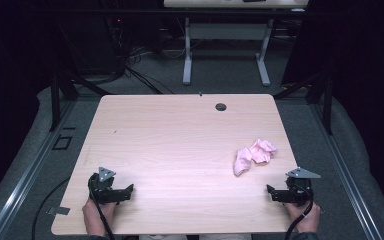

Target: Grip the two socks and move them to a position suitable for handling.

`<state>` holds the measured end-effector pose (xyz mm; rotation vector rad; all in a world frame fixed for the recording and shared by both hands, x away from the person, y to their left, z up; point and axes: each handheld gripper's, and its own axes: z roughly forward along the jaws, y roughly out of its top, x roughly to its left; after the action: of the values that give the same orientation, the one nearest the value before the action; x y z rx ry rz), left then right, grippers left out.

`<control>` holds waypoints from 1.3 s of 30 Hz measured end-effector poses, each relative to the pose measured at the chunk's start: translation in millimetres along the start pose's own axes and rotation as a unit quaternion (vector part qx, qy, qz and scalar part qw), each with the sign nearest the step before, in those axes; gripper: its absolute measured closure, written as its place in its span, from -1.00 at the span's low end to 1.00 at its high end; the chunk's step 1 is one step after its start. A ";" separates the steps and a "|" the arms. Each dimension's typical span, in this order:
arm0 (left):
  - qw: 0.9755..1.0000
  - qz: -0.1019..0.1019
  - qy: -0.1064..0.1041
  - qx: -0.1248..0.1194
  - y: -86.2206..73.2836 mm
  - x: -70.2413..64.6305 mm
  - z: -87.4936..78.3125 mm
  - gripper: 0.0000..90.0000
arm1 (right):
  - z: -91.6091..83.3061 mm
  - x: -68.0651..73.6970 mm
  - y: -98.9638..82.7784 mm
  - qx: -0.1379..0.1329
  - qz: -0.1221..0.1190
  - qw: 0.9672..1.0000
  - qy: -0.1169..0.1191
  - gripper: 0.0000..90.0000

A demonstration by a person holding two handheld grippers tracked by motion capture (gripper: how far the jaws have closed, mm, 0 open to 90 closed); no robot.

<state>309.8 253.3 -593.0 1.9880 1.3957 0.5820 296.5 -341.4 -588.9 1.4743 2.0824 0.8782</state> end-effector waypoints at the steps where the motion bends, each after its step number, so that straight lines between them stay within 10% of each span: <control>1: 1.000 0.000 0.000 0.000 0.0 0.0 0.0 -0.99 | -0.2 0.1 0.0 0.000 0.000 1.000 -0.002 -0.93; 24: 1.000 0.002 0.001 0.003 0.1 0.4 -0.4 -0.99 | 2.9 1.7 8.3 0.027 -0.005 1.000 0.004 -1.00; 39: 1.000 0.002 0.001 0.003 0.1 0.4 -0.4 -0.99 | -8.1 41.6 88.1 -0.012 -0.065 0.996 0.062 -0.99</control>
<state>309.8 253.7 -592.6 1.9946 1.3967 0.5827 335.6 -283.9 -520.1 1.2855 2.2209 0.9618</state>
